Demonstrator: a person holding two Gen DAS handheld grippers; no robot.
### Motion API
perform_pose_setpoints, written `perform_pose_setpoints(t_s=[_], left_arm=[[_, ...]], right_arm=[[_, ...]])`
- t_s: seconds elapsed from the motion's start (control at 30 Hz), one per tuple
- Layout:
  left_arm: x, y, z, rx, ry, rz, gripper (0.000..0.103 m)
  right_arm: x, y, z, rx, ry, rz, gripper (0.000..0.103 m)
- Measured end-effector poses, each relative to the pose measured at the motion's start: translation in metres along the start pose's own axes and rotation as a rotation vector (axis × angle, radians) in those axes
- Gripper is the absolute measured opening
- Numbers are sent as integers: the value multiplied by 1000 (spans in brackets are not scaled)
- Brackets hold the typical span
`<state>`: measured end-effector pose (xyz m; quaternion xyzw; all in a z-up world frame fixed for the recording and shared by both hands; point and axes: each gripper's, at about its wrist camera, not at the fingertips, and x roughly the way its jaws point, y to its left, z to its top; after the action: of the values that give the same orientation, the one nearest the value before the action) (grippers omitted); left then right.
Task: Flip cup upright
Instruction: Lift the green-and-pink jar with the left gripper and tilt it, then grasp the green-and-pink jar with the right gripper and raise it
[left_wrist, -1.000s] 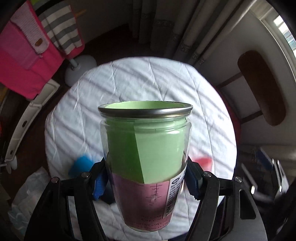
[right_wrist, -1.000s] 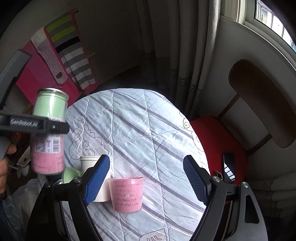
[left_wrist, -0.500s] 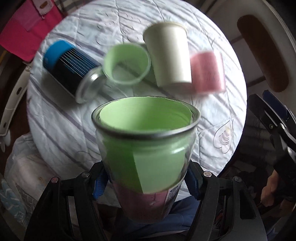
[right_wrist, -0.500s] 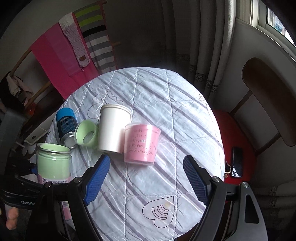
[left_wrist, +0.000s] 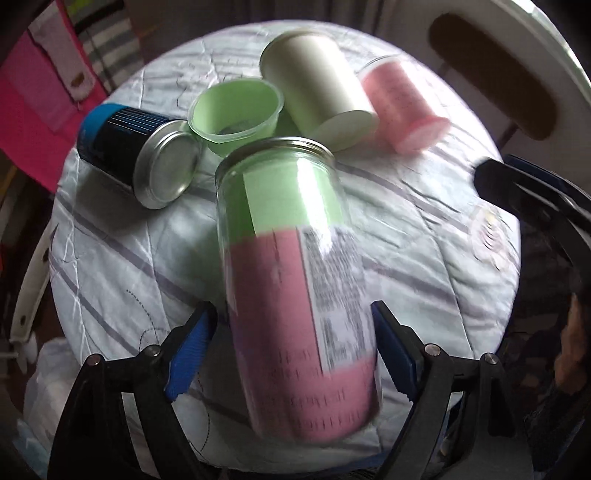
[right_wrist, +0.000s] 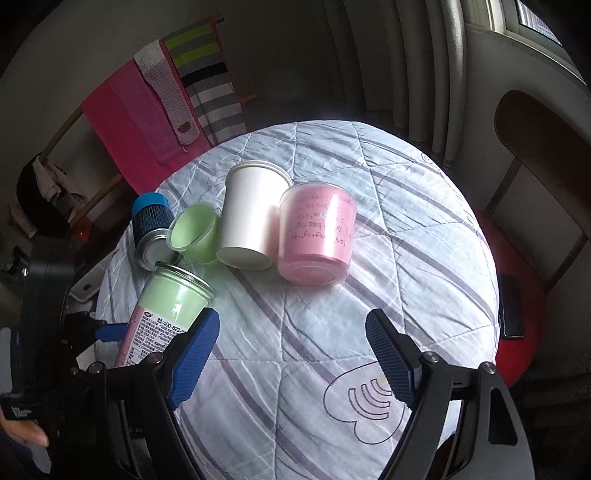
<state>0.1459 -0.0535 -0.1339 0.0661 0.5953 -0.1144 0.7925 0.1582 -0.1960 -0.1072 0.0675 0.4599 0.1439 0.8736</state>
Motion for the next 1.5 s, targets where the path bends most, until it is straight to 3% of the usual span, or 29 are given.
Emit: perform_pose_setpoints(t_s=[0.17,0.3,0.47,0.6,0.83,1.17,1.5], left_arm=[[-39,5,-47,77,-157,-91,87],[-69,26,-71,52,-231,-132,91],[-98,60,-103,46,-322,-56,93],[-102,91,-106,-3,-366,4,96],[-72,132,-83,-134,-339,67,96],[-28,158,-43,-181,-274,144,96],[-19,167,-35,-194,-256,102,96]], right_arm=[[-17,24,-15,73,-11,12,83],[-27,58,-25,107,27,9,83],[-20,88,-22,125,116,31,83],[-4,96,-21,160,173,15,83],[27,104,-15,181,242,-1,83],[71,101,6,156,365,-16,83],[97,112,12,68,454,-36,82]])
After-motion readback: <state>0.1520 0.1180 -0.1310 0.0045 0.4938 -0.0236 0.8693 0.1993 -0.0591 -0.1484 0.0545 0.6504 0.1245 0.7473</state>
